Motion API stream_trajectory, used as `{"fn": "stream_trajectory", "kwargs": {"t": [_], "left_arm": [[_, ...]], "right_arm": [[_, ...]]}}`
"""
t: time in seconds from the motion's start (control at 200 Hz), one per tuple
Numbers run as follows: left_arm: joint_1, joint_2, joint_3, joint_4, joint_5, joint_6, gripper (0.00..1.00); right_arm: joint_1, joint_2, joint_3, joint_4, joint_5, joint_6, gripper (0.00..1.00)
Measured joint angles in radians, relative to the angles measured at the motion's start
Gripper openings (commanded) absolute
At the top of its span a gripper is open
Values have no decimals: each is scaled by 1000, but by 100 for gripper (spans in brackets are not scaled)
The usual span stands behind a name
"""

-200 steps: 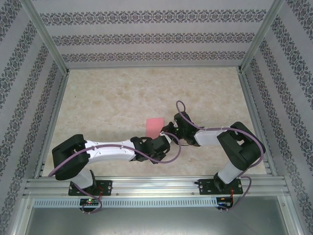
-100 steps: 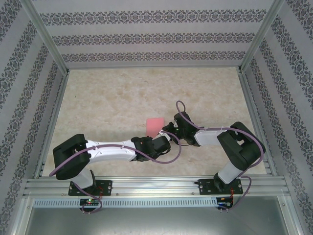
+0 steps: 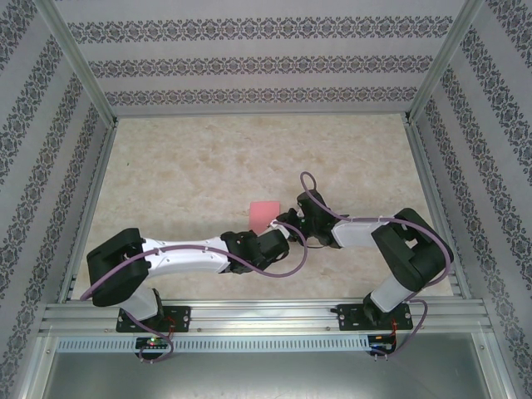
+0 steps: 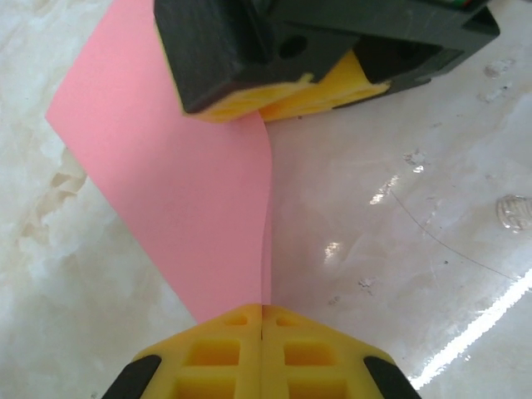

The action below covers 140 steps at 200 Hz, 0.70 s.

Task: Fold a paper plane with a square sheet of paper (pick it up from the middle)
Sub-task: Third fold the triangle at the center of the table.

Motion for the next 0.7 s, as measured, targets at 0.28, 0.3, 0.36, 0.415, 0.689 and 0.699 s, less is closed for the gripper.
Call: {"fn": "stream_trajectory", "kwargs": {"t": [0.28, 0.3, 0.36, 0.415, 0.689, 0.699], "left_arm": [[153, -96, -45, 24, 285, 10, 0], [163, -97, -47, 27, 302, 11, 0], [185, -98, -52, 33, 350, 12, 0], [204, -98, -57, 34, 396, 15, 0], [275, -98, -58, 37, 533, 23, 0], [277, -98, -58, 38, 538, 23, 0]], "right_arm": [[-62, -186, 29, -235, 91, -103, 35], [-66, -200, 37, -251, 99, -117, 33], [-75, -223, 66, -285, 109, -155, 25], [-76, -222, 102, -305, 108, -180, 19], [-71, -5, 301, -314, 6, -277, 9], [-70, 2, 306, -314, 3, -280, 9]]}}
